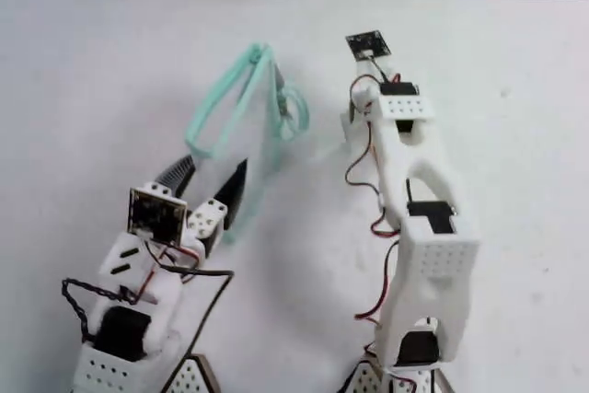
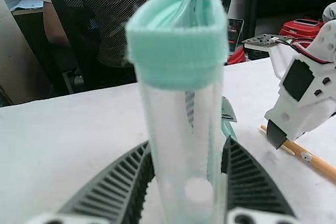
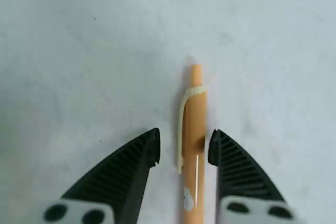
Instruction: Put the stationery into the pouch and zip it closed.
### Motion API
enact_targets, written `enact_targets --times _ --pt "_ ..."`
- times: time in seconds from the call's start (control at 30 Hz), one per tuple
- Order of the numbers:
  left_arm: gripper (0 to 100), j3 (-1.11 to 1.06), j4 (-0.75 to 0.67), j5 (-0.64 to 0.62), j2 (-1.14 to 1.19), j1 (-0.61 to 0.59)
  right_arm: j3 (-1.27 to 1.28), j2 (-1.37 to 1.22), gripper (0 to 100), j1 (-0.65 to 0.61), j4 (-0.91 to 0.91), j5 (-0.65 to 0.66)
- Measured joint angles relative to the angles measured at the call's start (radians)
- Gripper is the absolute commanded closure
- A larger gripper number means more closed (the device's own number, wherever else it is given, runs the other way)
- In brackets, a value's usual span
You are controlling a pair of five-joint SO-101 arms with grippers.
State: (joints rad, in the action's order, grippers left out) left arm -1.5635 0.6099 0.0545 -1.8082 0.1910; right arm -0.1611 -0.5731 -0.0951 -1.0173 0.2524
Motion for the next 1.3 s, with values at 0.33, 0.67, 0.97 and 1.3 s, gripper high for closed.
enact_targets --times 0.33,0.67,0.97,1.3 --pt "79 0.0 0.0 0.0 0.0 0.0 -0.063 -0.058 98.6 0.014 -0.012 0.0" --pt "79 0.0 0.0 0.0 0.0 0.0 -0.089 0.109 98.1 0.052 -0.187 0.0" --pt "79 0.0 0.0 0.0 0.0 0.0 -0.089 0.753 98.1 -0.08 -0.347 0.0" --pt "79 0.0 0.026 0.0 -0.002 0.029 -0.091 1.215 98.1 -0.371 -0.301 -0.032"
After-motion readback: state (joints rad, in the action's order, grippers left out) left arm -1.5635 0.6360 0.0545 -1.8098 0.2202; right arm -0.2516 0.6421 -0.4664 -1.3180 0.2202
